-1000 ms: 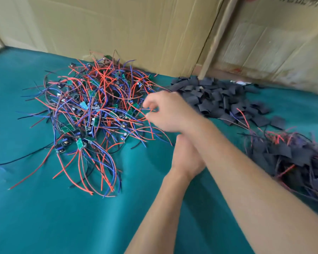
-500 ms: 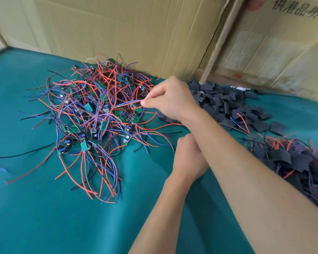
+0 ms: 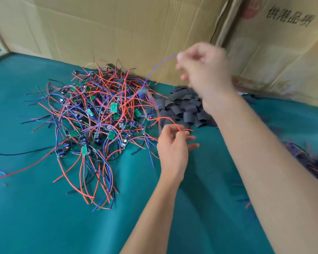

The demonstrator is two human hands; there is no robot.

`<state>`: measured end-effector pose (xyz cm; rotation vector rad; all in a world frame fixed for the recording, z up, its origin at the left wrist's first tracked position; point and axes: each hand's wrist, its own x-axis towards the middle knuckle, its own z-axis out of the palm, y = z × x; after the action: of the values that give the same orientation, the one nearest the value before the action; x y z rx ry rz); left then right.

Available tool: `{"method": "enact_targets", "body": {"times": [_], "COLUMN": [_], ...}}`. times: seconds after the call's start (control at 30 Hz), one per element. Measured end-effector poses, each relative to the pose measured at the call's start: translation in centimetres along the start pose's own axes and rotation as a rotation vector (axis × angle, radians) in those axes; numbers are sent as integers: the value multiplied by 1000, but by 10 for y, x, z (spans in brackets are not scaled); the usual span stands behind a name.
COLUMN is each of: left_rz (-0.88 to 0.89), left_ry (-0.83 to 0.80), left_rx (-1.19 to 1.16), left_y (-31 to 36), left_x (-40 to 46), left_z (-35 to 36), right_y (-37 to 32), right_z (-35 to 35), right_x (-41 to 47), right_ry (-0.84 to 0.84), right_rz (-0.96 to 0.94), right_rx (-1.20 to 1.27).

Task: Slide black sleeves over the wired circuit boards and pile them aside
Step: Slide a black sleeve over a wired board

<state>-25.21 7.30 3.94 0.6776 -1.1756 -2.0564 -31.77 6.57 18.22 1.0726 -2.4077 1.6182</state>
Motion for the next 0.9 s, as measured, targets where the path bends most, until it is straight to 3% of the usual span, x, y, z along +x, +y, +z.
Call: {"method": "enact_targets", "body": {"times": [0.07,0.2,0.27,0.33,0.4,0.5,0.63,0.67,0.7,0.8,0.83,0.9], "left_rz": [-30,-120,-174,-272,-330,-242,-166,-151,-130,-59,-43,-7], "left_ry": [5,-158,-274,-353,-361,-327,-326,-323,-325,-333,-326,-308], "left_rx": [-43,17,-30,-211,-287,-140,30,45,63,194,237,322], "left_y": [4,12,15,18,18,13,10,10,10,8,7,4], "left_x": [-1,-5,-4,-1,-1,-3,-4,-3,-3,-5,-7,-9], "left_z": [-1,-4,-5,-4,-1,0,-2,-2,-2,-2,-1,0], "right_y": [-16,-7,18,46,67,78,68,68,71,97,106,123], "right_z": [-19,-50,-62,-63,-58,-60,-87,-93,-98,-93,-85,-62], "right_x": [3,-36,-73,-119,-162,-197,-178,-165,-148,-90,-72,-44], "right_ry": [121,277,367,352,270,98,-574,-601,-508,2,75,36], "right_rz": [-35,-143,-23,153,296,356,365,357,351,337,332,322], "right_rx": [174,291,288,303,306,254,-33,-59,-52,-157,-249,-410]}}
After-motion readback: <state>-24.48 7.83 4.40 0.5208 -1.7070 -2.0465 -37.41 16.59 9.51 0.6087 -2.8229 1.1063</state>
